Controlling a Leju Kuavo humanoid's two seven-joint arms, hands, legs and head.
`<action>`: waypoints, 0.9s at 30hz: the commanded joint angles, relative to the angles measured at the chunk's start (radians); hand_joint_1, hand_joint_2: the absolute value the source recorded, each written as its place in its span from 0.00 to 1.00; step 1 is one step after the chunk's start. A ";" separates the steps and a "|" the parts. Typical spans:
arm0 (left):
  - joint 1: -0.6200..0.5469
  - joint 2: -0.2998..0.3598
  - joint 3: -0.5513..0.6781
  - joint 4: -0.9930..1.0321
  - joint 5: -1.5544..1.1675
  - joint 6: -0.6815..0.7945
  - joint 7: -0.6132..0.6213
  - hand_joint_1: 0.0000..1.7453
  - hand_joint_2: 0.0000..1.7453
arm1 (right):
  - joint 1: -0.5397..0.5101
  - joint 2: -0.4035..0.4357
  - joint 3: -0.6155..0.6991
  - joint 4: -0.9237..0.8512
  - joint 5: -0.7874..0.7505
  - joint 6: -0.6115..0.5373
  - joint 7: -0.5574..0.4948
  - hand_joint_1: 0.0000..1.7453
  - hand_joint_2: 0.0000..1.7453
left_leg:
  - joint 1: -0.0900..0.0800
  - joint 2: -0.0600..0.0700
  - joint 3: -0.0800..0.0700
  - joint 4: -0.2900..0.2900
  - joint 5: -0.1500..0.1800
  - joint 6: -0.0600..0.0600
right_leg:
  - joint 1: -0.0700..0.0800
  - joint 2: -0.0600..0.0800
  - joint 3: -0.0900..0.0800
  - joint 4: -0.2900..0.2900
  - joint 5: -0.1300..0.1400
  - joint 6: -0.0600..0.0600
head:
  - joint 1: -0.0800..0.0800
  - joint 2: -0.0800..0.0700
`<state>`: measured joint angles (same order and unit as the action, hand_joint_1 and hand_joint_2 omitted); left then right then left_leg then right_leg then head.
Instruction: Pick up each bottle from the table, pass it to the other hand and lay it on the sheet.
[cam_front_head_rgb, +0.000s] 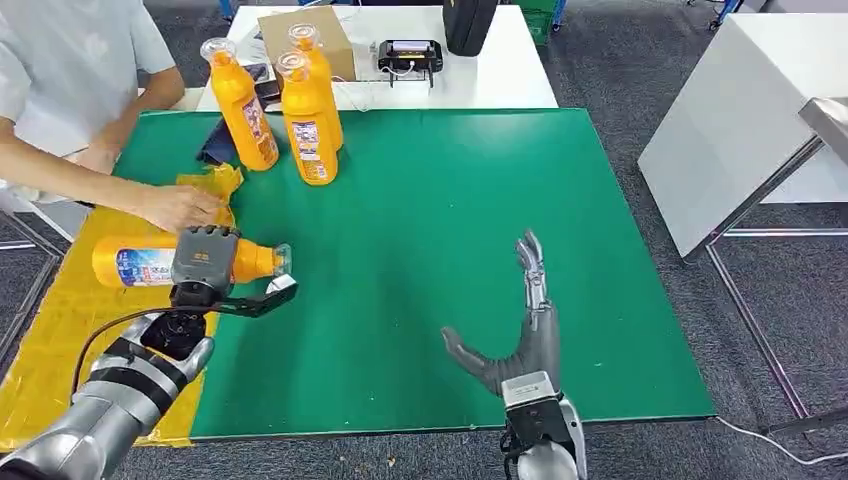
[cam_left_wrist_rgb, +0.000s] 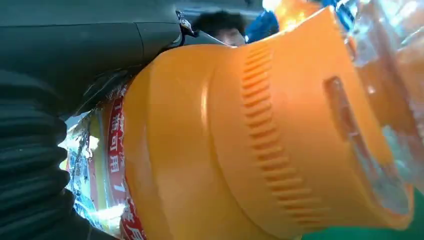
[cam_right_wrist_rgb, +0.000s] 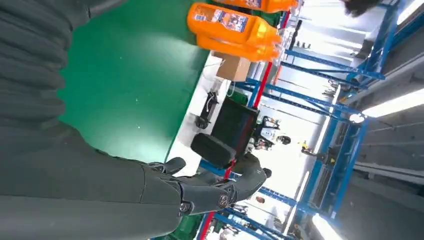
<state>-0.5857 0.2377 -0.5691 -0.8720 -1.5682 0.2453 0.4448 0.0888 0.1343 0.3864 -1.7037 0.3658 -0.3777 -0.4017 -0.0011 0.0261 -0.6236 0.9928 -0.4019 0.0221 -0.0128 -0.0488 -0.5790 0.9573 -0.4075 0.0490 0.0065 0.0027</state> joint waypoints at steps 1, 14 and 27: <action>-0.070 -0.051 0.073 0.202 -0.003 -0.019 -0.006 1.00 1.00 | -0.033 -0.006 -0.021 0.050 -0.003 -0.007 0.003 0.00 1.00 | 0.001 -0.002 0.004 0.001 -0.002 -0.001 | 0.000 0.003 0.005 0.000 -0.002 -0.002 | 0.000 0.000; -0.064 -0.106 0.241 0.295 0.012 -0.021 -0.105 0.00 1.00 | -0.029 -0.010 -0.039 0.057 0.010 -0.016 0.020 0.00 1.00 | 0.001 -0.003 0.003 0.000 -0.001 -0.001 | 0.000 0.001 0.004 -0.001 -0.001 -0.001 | 0.000 0.000; 0.029 -0.147 0.313 0.106 0.058 0.056 -0.199 0.00 1.00 | 0.007 -0.011 -0.072 0.045 0.026 -0.021 0.025 0.00 1.00 | 0.001 -0.004 0.005 0.000 -0.002 -0.001 | 0.000 0.002 0.007 0.000 -0.002 -0.002 | 0.000 0.000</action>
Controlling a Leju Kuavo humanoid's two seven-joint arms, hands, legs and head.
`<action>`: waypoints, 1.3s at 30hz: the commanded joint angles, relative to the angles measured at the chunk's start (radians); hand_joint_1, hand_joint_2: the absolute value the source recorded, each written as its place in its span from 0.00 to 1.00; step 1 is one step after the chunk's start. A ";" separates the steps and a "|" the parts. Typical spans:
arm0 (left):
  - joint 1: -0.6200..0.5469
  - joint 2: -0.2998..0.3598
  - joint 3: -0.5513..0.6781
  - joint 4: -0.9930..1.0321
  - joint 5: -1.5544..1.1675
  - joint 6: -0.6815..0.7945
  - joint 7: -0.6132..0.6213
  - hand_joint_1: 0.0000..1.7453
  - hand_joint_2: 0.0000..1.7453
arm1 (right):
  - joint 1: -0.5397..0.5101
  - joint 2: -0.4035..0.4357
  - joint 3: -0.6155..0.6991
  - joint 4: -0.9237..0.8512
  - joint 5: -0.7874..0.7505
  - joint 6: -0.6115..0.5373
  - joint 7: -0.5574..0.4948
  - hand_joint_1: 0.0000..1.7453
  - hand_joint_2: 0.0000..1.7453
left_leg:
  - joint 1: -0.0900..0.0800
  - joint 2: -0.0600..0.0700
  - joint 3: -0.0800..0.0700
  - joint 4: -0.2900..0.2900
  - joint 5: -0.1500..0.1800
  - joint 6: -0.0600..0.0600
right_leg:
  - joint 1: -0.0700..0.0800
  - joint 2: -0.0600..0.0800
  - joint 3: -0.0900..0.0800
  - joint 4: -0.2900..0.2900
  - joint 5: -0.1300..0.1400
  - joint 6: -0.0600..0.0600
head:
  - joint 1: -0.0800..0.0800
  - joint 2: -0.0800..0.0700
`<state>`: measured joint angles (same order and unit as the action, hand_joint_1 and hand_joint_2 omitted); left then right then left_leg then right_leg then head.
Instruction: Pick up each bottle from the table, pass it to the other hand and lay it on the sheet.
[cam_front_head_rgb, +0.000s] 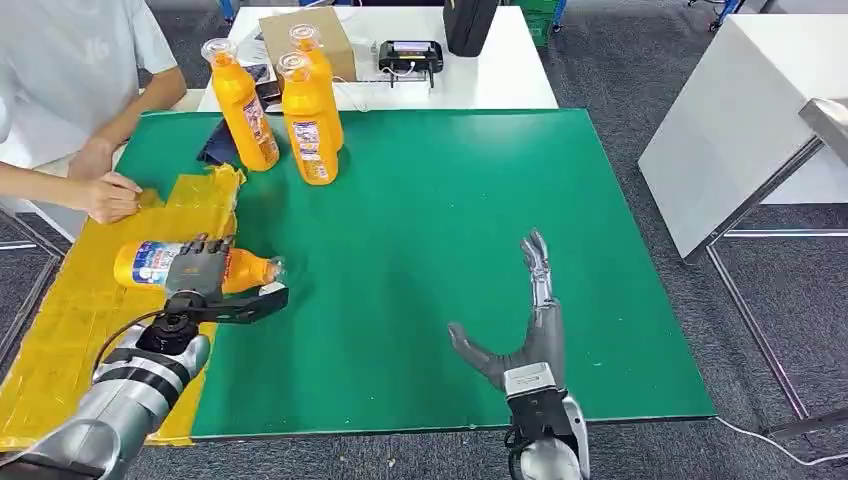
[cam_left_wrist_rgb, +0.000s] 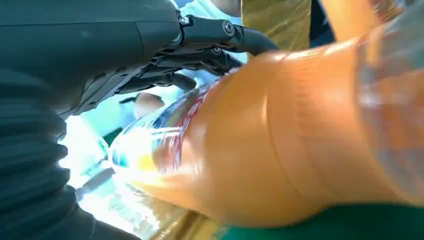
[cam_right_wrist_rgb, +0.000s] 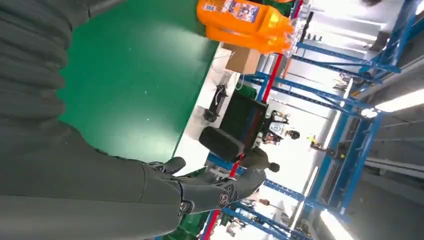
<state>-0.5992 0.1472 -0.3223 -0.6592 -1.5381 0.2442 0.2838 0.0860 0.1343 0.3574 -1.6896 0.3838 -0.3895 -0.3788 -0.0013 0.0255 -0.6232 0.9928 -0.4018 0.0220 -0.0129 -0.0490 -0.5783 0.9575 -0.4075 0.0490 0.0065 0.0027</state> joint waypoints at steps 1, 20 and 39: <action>0.042 -0.057 0.066 -0.107 0.028 0.058 -0.038 0.00 1.00 | 0.010 -0.011 -0.043 0.031 0.008 -0.009 0.002 0.00 1.00 | 0.001 -0.003 0.005 0.000 -0.002 -0.001 | 0.000 0.003 0.005 0.000 -0.002 -0.001 | 0.000 0.000; 0.564 -0.109 0.017 -1.166 0.935 0.228 -0.604 0.00 1.00 | 0.133 -0.058 -0.038 -0.095 -0.016 -0.087 -0.052 0.00 1.00 | 0.000 0.001 0.003 0.002 -0.006 -0.001 | -0.001 0.006 0.003 0.000 -0.004 -0.001 | 0.000 0.000; 0.678 -0.131 -0.061 -1.013 1.291 -0.178 -0.579 0.00 1.00 | 0.173 -0.068 -0.076 -0.113 -0.128 -0.020 -0.023 0.00 1.00 | 0.000 -0.002 0.008 -0.001 -0.006 -0.003 | -0.001 0.003 0.007 -0.001 -0.006 -0.002 | 0.000 0.000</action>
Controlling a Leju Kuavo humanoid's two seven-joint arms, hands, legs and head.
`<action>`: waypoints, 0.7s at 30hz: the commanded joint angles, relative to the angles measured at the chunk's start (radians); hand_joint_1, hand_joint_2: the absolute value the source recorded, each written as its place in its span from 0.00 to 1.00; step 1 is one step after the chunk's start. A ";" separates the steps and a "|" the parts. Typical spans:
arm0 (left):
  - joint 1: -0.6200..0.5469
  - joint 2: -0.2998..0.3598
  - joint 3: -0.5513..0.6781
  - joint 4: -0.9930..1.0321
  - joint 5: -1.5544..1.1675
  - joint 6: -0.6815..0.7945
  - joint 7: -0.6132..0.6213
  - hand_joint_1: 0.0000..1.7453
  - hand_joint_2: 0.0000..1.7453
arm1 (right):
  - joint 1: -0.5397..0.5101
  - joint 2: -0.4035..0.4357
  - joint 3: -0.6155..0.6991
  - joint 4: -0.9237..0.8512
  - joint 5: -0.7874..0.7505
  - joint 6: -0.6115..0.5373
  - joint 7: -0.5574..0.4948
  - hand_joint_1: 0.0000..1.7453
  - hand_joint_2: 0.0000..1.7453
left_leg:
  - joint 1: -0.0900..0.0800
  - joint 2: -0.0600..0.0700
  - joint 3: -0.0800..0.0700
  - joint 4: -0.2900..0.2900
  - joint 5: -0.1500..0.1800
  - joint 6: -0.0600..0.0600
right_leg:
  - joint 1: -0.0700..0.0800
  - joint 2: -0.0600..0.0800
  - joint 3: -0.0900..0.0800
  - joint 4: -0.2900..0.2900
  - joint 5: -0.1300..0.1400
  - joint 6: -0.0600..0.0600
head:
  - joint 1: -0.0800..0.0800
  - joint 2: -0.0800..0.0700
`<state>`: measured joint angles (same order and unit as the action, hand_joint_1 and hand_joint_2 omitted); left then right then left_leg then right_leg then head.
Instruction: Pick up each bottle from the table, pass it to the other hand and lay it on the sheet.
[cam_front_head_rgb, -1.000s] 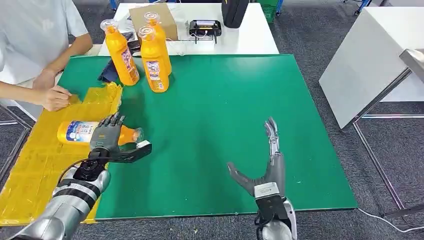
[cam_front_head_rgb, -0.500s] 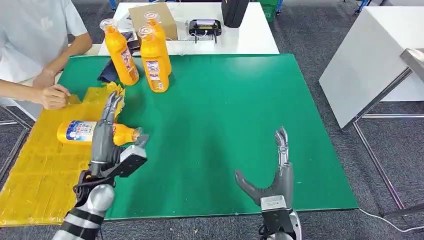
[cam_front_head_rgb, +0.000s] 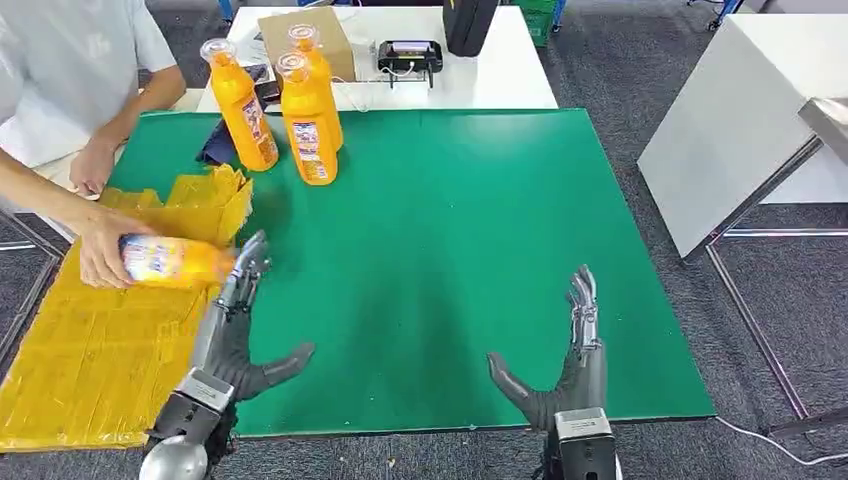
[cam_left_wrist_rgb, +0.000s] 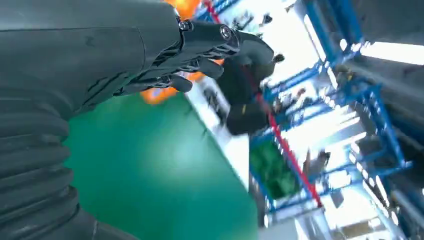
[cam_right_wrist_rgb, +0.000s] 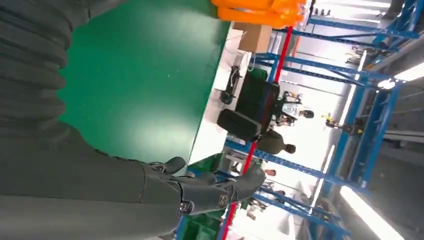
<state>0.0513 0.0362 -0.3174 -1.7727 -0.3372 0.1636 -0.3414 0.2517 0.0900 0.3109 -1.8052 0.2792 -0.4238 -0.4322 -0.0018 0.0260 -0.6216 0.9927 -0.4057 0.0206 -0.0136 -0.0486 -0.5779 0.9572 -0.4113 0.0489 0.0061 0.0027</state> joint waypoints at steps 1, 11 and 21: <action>0.037 -0.021 -0.072 0.111 0.088 -0.099 0.049 0.00 1.00 | 0.012 -0.025 -0.031 0.008 -0.025 0.014 0.040 0.00 1.00 | 0.000 -0.003 0.005 -0.002 -0.001 -0.001 | -0.001 0.002 0.006 -0.001 -0.002 -0.001 | 0.000 0.000; 0.045 -0.024 -0.077 0.133 0.082 -0.097 0.052 0.00 1.00 | 0.020 -0.024 -0.034 0.026 -0.028 0.013 0.055 0.00 1.00 | 0.001 -0.003 0.005 -0.001 -0.002 -0.001 | 0.000 0.002 0.006 -0.001 -0.002 -0.001 | 0.000 0.000; 0.062 -0.052 -0.043 0.184 0.086 -0.016 0.030 0.00 1.00 | 0.012 -0.029 -0.024 0.066 -0.020 0.016 0.079 0.00 0.00 | 0.001 -0.003 0.007 -0.001 -0.003 -0.002 | 0.000 0.003 0.008 -0.002 -0.003 -0.002 | 0.000 0.000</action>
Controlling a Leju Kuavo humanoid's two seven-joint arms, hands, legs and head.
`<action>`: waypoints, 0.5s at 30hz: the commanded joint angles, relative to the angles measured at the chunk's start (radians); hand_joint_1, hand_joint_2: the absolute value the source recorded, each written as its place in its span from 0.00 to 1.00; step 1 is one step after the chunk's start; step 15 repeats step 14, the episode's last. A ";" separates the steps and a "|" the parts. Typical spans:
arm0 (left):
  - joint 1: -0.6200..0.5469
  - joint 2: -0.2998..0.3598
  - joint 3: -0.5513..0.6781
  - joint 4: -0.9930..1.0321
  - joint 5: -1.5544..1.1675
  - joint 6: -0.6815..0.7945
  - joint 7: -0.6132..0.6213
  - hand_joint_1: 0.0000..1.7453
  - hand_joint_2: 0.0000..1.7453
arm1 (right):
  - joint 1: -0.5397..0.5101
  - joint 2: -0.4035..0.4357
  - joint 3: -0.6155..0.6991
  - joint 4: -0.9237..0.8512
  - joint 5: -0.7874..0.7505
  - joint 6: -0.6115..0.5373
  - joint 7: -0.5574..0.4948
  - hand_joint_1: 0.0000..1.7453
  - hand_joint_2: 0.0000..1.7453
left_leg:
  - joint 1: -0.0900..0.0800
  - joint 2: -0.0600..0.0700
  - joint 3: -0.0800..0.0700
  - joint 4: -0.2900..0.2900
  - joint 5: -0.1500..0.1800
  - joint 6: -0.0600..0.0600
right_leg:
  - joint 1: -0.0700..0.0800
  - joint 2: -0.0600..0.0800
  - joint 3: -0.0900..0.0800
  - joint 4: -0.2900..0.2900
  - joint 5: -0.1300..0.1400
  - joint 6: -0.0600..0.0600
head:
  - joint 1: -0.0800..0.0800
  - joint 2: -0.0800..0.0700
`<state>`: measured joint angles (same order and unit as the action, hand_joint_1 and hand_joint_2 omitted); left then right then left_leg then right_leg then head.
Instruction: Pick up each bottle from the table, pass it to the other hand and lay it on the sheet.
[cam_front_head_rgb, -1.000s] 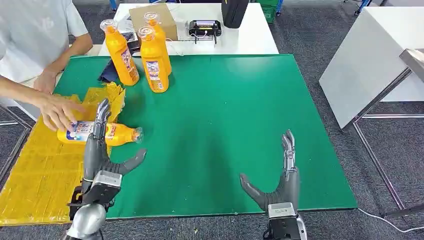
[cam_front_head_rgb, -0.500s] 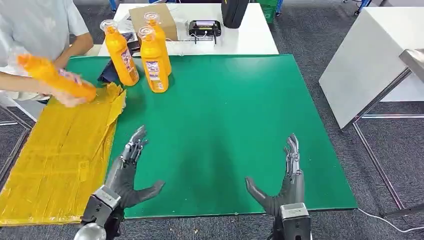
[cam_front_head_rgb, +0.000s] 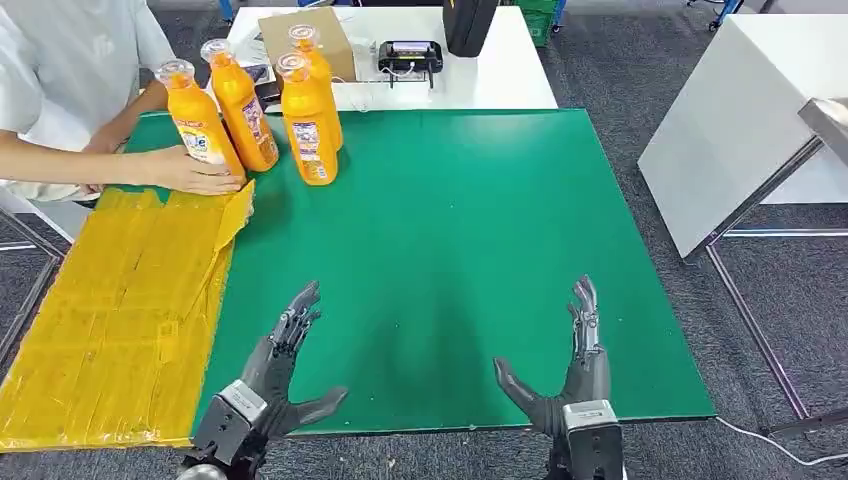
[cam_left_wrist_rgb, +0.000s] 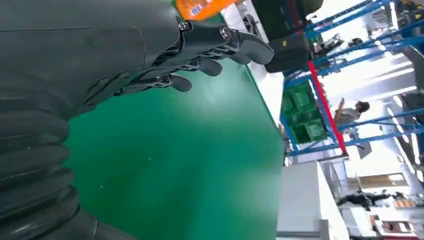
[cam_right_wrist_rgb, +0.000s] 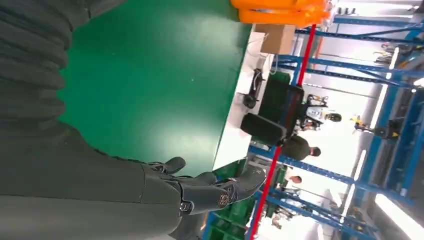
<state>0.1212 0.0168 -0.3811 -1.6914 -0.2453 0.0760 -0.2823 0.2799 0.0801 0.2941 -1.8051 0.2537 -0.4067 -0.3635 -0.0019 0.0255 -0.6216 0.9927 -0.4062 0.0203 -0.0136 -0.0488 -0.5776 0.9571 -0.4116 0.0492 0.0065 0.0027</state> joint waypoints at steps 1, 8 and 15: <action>-0.009 -0.037 0.029 0.110 -0.003 0.079 -0.036 0.00 1.00 | -0.018 -0.021 -0.005 0.069 0.006 -0.001 0.009 0.00 0.00 | 0.001 -0.001 0.005 -0.002 -0.001 -0.001 | 0.000 0.003 0.006 -0.002 -0.001 -0.002 | 0.000 0.000; -0.006 -0.047 0.046 0.111 0.024 0.086 -0.049 0.00 1.00 | -0.020 -0.025 -0.004 0.075 -0.034 0.031 0.010 0.00 0.00 | 0.001 -0.001 0.004 -0.001 -0.001 -0.001 | 0.000 0.003 0.004 -0.001 -0.001 -0.001 | 0.000 0.000; -0.008 -0.050 0.046 0.111 0.025 0.093 -0.051 0.00 1.00 | -0.022 -0.029 0.004 0.080 -0.042 0.045 0.011 0.00 0.00 | 0.001 -0.001 0.006 -0.001 -0.002 -0.001 | 0.000 0.004 0.006 -0.001 -0.002 -0.002 | 0.000 0.000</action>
